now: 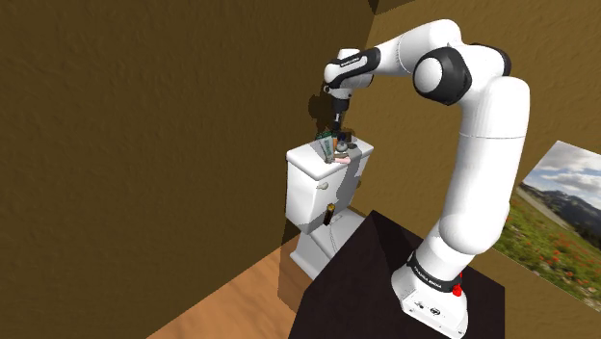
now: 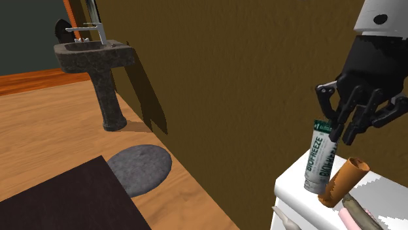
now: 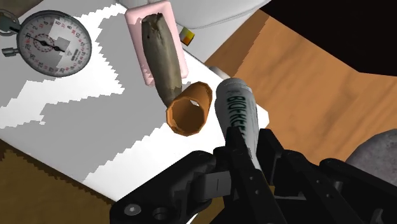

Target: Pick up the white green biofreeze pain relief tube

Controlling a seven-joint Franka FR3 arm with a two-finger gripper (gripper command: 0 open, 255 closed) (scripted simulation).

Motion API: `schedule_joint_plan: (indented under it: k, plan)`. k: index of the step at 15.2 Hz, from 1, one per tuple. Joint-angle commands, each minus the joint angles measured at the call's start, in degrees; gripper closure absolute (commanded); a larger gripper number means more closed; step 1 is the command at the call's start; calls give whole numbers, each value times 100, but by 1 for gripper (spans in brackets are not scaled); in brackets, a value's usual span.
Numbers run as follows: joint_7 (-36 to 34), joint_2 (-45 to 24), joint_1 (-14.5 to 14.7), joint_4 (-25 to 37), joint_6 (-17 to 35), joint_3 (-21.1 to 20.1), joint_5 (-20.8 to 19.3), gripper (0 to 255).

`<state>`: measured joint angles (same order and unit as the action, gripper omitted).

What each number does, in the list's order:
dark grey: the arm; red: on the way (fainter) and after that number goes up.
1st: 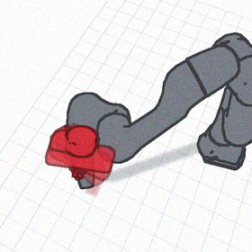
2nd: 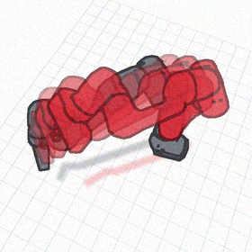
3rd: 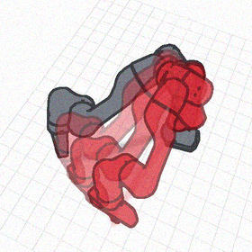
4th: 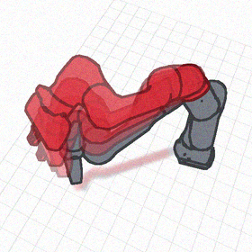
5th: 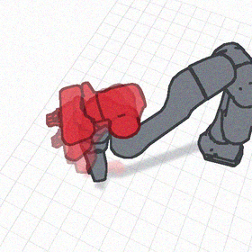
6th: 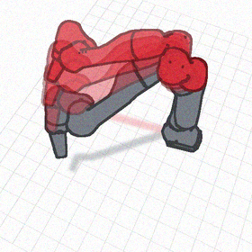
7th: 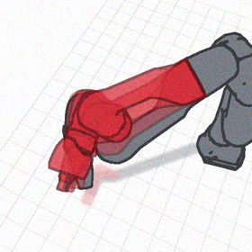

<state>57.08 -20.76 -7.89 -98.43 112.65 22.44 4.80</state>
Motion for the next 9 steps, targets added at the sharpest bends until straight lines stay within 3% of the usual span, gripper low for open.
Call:
schedule_joint_plan:
  k: [1,9]
  plan:
    - [-20,68,14,64,-129,9,-27,255]
    - [-41,205,23,359,-550,34,-86,255]
